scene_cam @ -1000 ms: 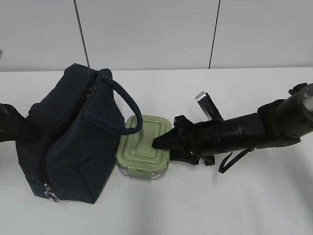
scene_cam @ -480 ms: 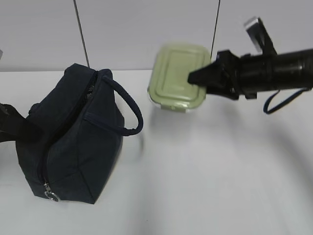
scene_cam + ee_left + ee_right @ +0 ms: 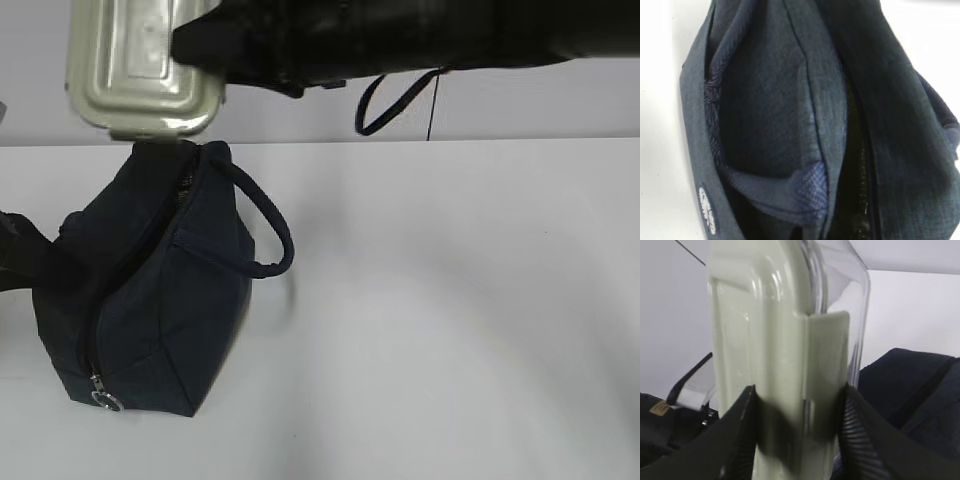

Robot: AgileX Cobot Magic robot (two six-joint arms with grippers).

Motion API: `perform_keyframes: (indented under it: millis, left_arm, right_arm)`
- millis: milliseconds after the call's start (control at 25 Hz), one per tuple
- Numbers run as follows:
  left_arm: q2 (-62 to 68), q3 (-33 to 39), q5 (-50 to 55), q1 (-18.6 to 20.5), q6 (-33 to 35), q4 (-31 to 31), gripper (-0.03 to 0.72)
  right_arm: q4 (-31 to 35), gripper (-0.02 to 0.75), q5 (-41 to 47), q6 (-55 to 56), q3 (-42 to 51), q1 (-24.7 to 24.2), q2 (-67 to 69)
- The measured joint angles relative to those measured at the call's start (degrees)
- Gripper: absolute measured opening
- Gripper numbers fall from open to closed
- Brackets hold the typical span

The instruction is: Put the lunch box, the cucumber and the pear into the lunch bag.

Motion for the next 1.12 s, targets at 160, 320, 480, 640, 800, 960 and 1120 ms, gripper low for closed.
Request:
perform_keyframes:
  millis: [160,320,480,640,800,960,1120]
  left_arm:
    - [0.0,0.0,0.0,0.0,0.0,0.0,-0.017]
    - [0.0,0.0,-0.1,0.0,0.0,0.0,-0.017]
    - [0.0,0.0,-0.3,0.0,0.0,-0.1,-0.017]
    - [0.0,0.0,-0.2,-0.1,0.0,-0.3,-0.017]
    - [0.0,0.0,-0.2,-0.1,0.0,-0.7,-0.017]
    - [0.0,0.0,-0.2,-0.1,0.0,-0.8,-0.017]
    - [0.0,0.0,-0.2,-0.1,0.0,-0.9,-0.018]
  right_arm:
    - [-2.1,0.326,-1.1,0.5,-0.4,0.7,4.2]
    - [-14.9,0.326,-1.8,7.8,-0.4,0.6,5.7]
    - [-33.6,0.323,0.8,21.8,-0.4,0.6,5.7]
    - [-44.5,0.321,3.5,32.7,-0.6,0.6,5.7]
    - [-47.6,0.321,4.1,37.2,-0.9,0.7,6.1]
    - [-46.8,0.321,4.1,38.0,-2.1,0.9,8.1]
    - [-45.0,0.321,4.2,36.8,-5.0,2.1,10.1]
